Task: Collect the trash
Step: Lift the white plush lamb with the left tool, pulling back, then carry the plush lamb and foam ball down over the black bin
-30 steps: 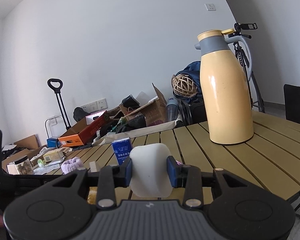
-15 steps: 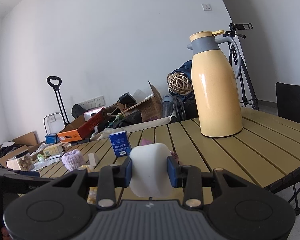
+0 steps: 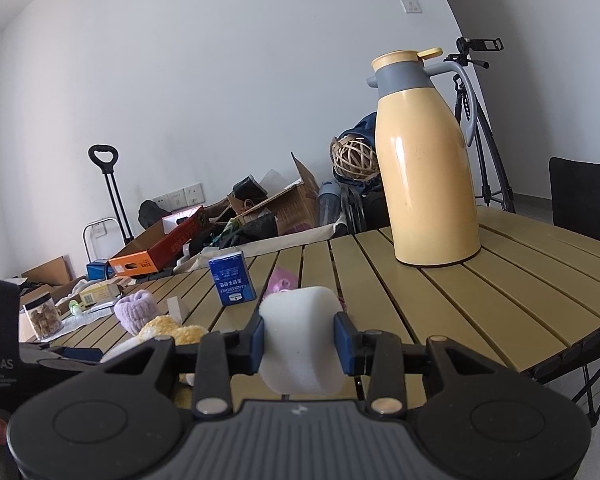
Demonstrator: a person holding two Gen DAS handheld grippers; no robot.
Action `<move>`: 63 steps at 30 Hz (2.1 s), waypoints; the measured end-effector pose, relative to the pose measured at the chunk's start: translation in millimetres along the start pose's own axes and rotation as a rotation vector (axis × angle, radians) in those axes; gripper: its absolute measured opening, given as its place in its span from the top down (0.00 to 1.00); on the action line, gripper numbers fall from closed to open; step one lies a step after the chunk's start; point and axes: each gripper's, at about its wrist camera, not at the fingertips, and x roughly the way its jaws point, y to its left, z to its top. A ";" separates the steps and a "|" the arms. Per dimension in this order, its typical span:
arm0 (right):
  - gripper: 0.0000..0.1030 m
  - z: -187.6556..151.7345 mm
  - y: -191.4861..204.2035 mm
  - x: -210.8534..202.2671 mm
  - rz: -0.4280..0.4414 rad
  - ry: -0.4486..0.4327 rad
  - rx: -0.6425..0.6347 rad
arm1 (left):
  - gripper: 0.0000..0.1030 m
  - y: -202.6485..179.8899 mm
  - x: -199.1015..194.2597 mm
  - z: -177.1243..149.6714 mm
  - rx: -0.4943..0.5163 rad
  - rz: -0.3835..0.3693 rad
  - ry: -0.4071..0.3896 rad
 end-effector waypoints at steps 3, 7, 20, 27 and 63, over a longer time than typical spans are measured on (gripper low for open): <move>0.66 0.7 -1.8 0.1 -0.001 0.000 0.004 | 0.20 -1.7 3.8 -1.4 0.005 -0.004 0.006; 0.66 0.4 -2.2 -0.5 -0.001 0.001 0.005 | 0.35 -2.0 7.8 -2.5 -0.003 0.002 0.015; 0.66 -1.5 0.2 -0.3 0.008 0.006 -0.003 | 0.40 2.7 -12.3 0.2 -0.023 0.020 -0.053; 0.66 -3.0 7.2 -9.4 0.024 -0.003 -0.017 | 0.40 9.4 -47.0 1.1 -0.050 0.030 -0.131; 0.66 -114.3 40.7 -105.2 0.109 0.274 -0.120 | 0.40 7.6 -198.4 -143.6 -0.126 0.002 -0.081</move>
